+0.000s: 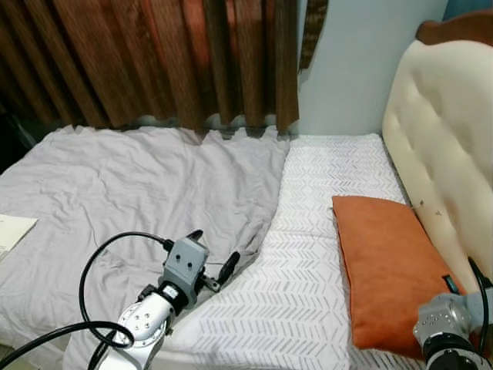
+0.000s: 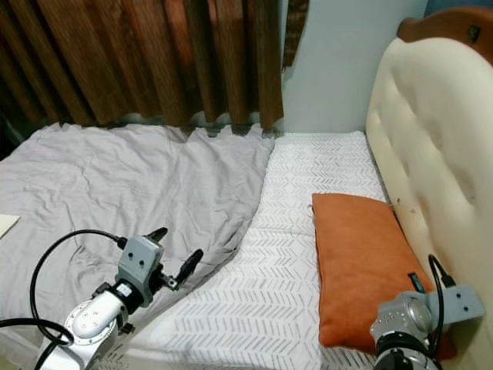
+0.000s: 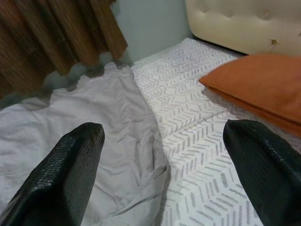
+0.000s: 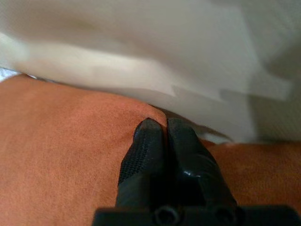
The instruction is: Clean up the room
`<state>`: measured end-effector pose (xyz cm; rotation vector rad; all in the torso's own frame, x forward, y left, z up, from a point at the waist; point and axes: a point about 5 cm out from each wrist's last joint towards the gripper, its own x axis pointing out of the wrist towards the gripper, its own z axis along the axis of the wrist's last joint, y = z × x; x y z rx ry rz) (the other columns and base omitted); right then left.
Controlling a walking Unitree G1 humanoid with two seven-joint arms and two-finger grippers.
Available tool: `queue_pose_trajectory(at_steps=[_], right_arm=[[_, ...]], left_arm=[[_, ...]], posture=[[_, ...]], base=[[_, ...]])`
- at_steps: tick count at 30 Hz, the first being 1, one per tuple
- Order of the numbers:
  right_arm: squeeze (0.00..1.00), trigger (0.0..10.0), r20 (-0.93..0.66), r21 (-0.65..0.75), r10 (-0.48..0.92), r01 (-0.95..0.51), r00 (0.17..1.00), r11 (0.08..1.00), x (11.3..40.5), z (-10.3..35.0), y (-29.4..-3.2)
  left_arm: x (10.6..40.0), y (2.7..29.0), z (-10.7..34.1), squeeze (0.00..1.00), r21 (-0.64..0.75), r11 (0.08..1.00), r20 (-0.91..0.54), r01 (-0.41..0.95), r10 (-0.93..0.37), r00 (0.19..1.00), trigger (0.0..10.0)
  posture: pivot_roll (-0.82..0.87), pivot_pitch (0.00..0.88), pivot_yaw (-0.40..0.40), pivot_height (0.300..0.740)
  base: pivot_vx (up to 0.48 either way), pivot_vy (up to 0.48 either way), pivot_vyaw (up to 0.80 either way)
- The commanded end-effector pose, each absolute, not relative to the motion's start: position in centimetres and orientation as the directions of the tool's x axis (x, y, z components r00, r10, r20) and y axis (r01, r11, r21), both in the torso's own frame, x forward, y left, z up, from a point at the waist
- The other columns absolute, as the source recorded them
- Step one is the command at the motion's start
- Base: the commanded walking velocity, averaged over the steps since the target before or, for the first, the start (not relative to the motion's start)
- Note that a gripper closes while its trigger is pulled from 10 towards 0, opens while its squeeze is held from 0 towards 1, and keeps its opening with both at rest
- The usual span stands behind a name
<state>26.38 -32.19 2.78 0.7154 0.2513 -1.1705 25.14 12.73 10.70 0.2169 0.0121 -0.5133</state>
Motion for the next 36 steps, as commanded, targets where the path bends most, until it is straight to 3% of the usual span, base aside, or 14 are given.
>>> queue_pose_trajectory(at_steps=[1, 6, 7, 8, 9, 13, 24, 25, 26, 29, 30, 33, 34, 36], right_arm=[[0.0, 0.0, -0.554, 0.365, -0.779, 0.927, 0.293, 0.089, 24.7, 2.3, -33.5], [0.0, 0.0, -0.581, 0.342, -0.757, 0.934, 0.3, 0.107, 24.5, 1.2, -32.2], [0.82, 0.0, -0.576, 0.327, -0.75, 0.932, 0.327, 0.155, 24.9, 1.2, -31.8], [1.0, 3.1, -0.571, 0.323, -0.742, 0.927, 0.352, 0.191, 25.2, 1.2, -31.5], [1.0, 10.0, -0.561, 0.325, -0.738, 0.92, 0.375, 0.221, 25.5, 1.3, -31.3], [1.0, 10.0, -0.405, 0.257, -0.756, 0.858, 0.514, 0.445, 27.6, 3.3, -30.8], [1.0, 10.0, -0.143, 0.05, -0.791, 0.803, 0.595, 0.594, 28.7, 6.0, -31.0], [1.0, 10.0, -0.08, 0.006, -0.756, 0.759, 0.649, 0.651, 29.4, 6.7, -30.4], [1.0, 10.0, 0.042, -0.102, -0.628, 0.629, 0.777, 0.771, 30.8, 7.9, -28.4], [1.0, 10.0, 0.071, -0.134, -0.582, 0.586, 0.81, 0.799, 31.2, 8.2, -27.7], [1.0, 10.0, 0.134, -0.238, -0.432, 0.453, 0.892, 0.859, 31.5, 8.2, -25.3], [1.0, 10.0, 0.153, -0.319, -0.329, 0.362, 0.932, 0.876, 31.2, 7.6, -23.6], [0.0, 10.0, 0.152, -0.347, -0.296, 0.331, 0.943, 0.878, 30.9, 7.2, -23.0], [0.0, 10.0, 0.157, -0.373, -0.26, 0.301, 0.953, 0.877, 30.6, 6.8, -22.4]], left_arm=[[24.9, 12.9, 10.8, 0.0, 0.193, 0.854, -0.069, 0.484, -0.48, 0.874, 10.0], [24.8, 12.7, 10.9, 0.0, 0.184, 0.852, -0.067, 0.49, -0.486, 0.871, 10.0], [24.8, 12.7, 10.9, 0.0, 0.182, 0.852, -0.066, 0.491, -0.488, 0.87, 10.0], [24.8, 12.7, 11.0, 0.0, 0.181, 0.852, -0.065, 0.491, -0.488, 0.87, 10.0], [24.8, 12.7, 11.0, 0.0, 0.181, 0.852, -0.064, 0.491, -0.488, 0.87, 10.0], [24.8, 12.8, 11.1, 0.0, 0.179, 0.858, -0.056, 0.482, -0.48, 0.875, 10.0], [24.8, 12.4, 11.1, 0.0, 0.174, 0.855, -0.049, 0.489, -0.488, 0.871, 10.0], [24.8, 12.4, 11.1, 0.0, 0.167, 0.856, -0.049, 0.489, -0.488, 0.872, 10.0], [24.8, 12.6, 10.8, 0.0, 0.143, 0.863, -0.057, 0.484, -0.481, 0.875, 10.0], [24.8, 12.7, 10.6, 0.0, 0.136, 0.866, -0.061, 0.481, -0.478, 0.876, 10.0], [25.1, 13.0, 10.2, 0.0, 0.115, 0.874, -0.077, 0.473, -0.467, 0.881, 10.0], [25.4, 13.3, 9.9, 0.0, 0.102, 0.879, -0.088, 0.466, -0.458, 0.884, 10.0], [25.6, 13.3, 9.8, 0.0, 0.103, 0.88, -0.088, 0.463, -0.455, 0.886, 10.0], [25.7, 13.4, 9.8, 0.0, 0.105, 0.881, -0.087, 0.461, -0.454, 0.887, 10.0]], posture=[[0.09, 0.133, 0.085, 0.74], [0.09, 0.139, 0.086, 0.74], [0.09, 0.139, 0.086, 0.74], [0.09, 0.143, 0.083, 0.74], [0.09, 0.143, 0.083, 0.74], [0.08, 0.143, 0.076, 0.74], [0.07, 0.137, 0.07, 0.74], [0.07, 0.134, 0.068, 0.74], [0.06, 0.131, 0.067, 0.74], [0.06, 0.131, 0.067, 0.74], [0.05, 0.127, 0.057, 0.74], [0.04, 0.121, 0.054, 0.74], [0.04, 0.117, 0.052, 0.74], [0.03, 0.113, 0.052, 0.74]], base=[[0.0, 0.0, 0.0], [0.0, 0.0, 0.0], [0.0, 0.0, 0.0], [0.0, 0.0, 0.0], [0.0, 0.0, 0.0], [0.0, 0.0, 0.0], [0.0, 0.0, 0.0], [0.0, 0.0, 0.0], [0.0, 0.0, 0.0], [0.0, 0.0, 0.0], [0.0, 0.0, 0.0], [0.0, 0.0, 0.0], [0.0, 0.0, 0.0], [0.0, 0.0, 0.0]])
